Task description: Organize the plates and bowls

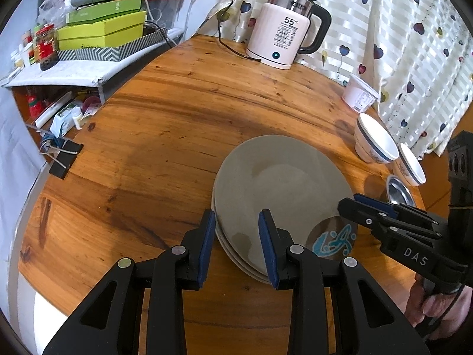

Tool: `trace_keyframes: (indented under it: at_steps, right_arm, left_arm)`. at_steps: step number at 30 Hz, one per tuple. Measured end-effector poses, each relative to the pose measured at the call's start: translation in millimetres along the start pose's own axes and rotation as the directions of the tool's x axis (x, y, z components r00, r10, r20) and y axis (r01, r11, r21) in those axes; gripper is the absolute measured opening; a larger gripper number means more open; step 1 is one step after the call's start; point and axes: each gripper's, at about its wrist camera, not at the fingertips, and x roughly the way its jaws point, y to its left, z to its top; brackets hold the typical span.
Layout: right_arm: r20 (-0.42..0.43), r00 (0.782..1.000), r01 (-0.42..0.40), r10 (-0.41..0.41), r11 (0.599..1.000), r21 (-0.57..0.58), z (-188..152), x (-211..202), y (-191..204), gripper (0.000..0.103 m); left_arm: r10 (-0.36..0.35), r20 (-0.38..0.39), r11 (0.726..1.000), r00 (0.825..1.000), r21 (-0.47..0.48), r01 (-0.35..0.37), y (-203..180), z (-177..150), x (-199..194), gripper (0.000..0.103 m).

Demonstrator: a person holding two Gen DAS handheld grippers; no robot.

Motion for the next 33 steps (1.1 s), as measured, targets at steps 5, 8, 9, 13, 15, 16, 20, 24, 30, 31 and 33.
trace_keyframes:
  at_steps: [5, 8, 9, 13, 15, 16, 20, 24, 30, 31, 33]
  right_arm:
    - [-0.005, 1.000, 0.000, 0.000, 1.000, -0.006, -2.4, 0.0, 0.6, 0.020]
    - [-0.005, 1.000, 0.000, 0.000, 1.000, -0.007, -3.1, 0.7, 1.2, 0.020]
    - [-0.006, 1.000, -0.001, 0.001, 1.000, -0.004, -2.7, 0.3, 0.8, 0.020]
    - [-0.006, 1.000, 0.000, 0.000, 1.000, -0.004, -3.1, 0.2, 1.1, 0.020]
    - [-0.006, 1.000, 0.000, 0.000, 1.000, -0.005, -3.1, 0.2, 1.2, 0.020]
    - [-0.006, 1.000, 0.000, 0.000, 1.000, -0.006, -3.3, 0.3, 1.3, 0.020]
    - [-0.007, 1.000, -0.006, 0.006, 1.000, -0.003, -3.2, 0.4, 1.5, 0.020]
    - [0.000, 1.000, -0.022, 0.022, 1.000, 0.001, -2.6, -3.6, -1.0, 0.020]
    - [0.032, 0.999, -0.026, 0.026, 1.000, 0.001, -4.0, -22.9, -9.9, 0.028]
    - [0.038, 0.999, -0.029, 0.029, 1.000, 0.004, -5.1, -26.5, -11.6, 0.033]
    - [0.053, 0.998, -0.029, 0.029, 1.000, 0.008, -8.4, -35.3, -15.9, 0.039]
  left_arm:
    - [-0.002, -0.008, 1.000, 1.000, -0.002, 0.002, 0.6, -1.5, 1.7, 0.032]
    - [-0.003, -0.008, 1.000, 1.000, -0.003, 0.003, 0.9, -1.5, 1.0, 0.032]
    - [-0.001, -0.007, 1.000, 1.000, -0.001, 0.001, 0.3, -1.8, 1.3, 0.032]
    - [0.002, -0.006, 1.000, 1.000, 0.000, -0.002, -0.5, -2.3, 0.9, 0.032]
    - [0.002, -0.005, 1.000, 1.000, -0.002, -0.002, -1.3, -2.2, 1.0, 0.032]
    - [0.002, -0.005, 1.000, 1.000, -0.002, -0.002, -0.8, -2.1, 0.8, 0.032]
    - [-0.001, -0.005, 1.000, 1.000, -0.003, 0.001, -1.1, -2.1, 0.9, 0.032]
    - [-0.002, 0.004, 1.000, 1.000, -0.002, 0.002, -2.1, -1.7, -1.9, 0.032]
    - [0.002, 0.036, 1.000, 0.999, 0.000, -0.002, -1.3, 2.3, -13.1, 0.032]
    - [0.002, 0.043, 1.000, 0.999, 0.001, -0.002, -1.9, 2.9, -15.6, 0.032]
    - [-0.001, 0.057, 1.000, 0.998, 0.009, 0.001, -3.5, 4.1, -20.7, 0.032]
